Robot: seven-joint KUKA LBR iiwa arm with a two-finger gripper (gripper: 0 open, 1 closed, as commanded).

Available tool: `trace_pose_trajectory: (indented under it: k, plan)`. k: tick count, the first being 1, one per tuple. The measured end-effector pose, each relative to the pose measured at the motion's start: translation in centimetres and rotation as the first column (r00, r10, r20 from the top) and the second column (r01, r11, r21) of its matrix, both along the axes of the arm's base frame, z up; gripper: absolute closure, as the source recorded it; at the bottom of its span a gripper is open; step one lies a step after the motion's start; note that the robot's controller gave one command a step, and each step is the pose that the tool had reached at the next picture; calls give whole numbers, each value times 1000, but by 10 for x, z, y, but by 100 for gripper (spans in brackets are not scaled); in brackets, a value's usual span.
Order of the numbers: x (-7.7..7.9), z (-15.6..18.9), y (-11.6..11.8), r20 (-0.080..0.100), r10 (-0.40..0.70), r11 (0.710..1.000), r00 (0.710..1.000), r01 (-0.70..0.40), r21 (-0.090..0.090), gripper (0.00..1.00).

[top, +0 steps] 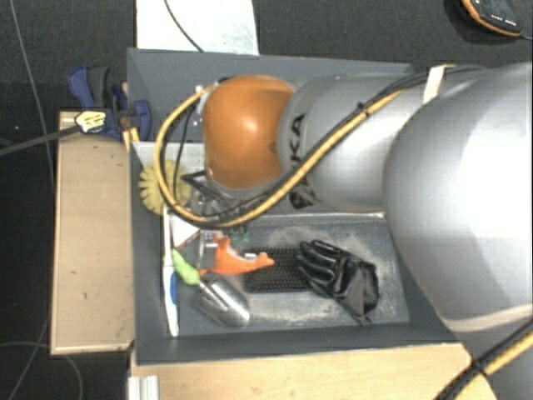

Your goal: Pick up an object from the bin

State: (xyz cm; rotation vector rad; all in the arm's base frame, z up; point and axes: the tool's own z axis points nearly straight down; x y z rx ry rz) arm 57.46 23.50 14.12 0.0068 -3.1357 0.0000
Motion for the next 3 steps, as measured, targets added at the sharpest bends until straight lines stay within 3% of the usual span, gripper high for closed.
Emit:
trace_pose_trajectory:
  k: [1,2,3]
  plan:
    - [2,5,-1,8,-9,1000,1000,9,2,0]
    - [12,-73,-78,-2,111,994,994,-111,-2,0]
    - [-5,-71,-74,6,-35,999,999,35,3,0]
